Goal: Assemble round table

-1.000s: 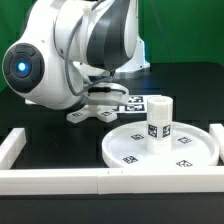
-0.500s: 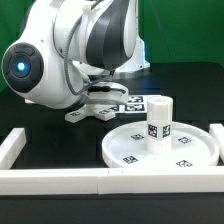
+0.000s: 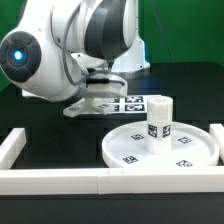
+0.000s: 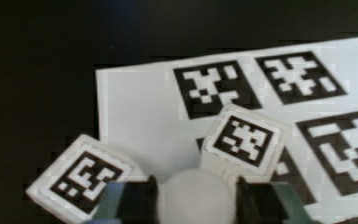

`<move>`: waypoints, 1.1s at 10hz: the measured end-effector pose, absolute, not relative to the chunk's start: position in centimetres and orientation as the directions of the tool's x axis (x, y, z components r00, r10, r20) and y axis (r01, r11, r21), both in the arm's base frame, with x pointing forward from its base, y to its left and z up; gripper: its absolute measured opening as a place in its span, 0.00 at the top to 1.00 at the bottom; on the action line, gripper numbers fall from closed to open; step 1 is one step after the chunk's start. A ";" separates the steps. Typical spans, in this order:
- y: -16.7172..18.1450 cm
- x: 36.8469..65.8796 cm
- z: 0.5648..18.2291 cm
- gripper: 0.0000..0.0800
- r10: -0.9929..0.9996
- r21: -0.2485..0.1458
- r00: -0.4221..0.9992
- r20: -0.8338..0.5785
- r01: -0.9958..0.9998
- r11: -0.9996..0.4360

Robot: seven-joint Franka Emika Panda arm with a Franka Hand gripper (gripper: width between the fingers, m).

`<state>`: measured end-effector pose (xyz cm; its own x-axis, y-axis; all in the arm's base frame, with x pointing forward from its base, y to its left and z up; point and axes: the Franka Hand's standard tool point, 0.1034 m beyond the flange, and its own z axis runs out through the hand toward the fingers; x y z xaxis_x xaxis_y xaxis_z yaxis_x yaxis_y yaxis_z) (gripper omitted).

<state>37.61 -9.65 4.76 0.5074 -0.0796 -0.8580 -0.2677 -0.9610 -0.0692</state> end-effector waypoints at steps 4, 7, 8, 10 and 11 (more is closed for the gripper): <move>-11.9 41.8 12.1 0.75 -0.085 -0.152 0.744 -0.663 -0.245 -0.958; -12.4 43.1 13.1 0.75 -0.113 -0.160 0.869 -0.482 -0.214 -0.964; -12.5 43.3 13.2 0.75 -0.124 -0.156 0.896 -0.426 -0.208 -0.966; -13.2 45.6 13.4 0.75 -0.149 -0.138 0.950 -0.274 -0.192 -0.972; -13.4 47.2 14.3 0.75 -0.141 -0.134 0.972 -0.190 -0.168 -0.977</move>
Offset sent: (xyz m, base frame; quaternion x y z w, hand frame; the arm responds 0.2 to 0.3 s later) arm 0.0253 -0.0194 0.0573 0.0079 0.2300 -0.0401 0.9723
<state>47.18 -13.41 14.27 0.9717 -0.1409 -0.1897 -0.1677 -0.9767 -0.1337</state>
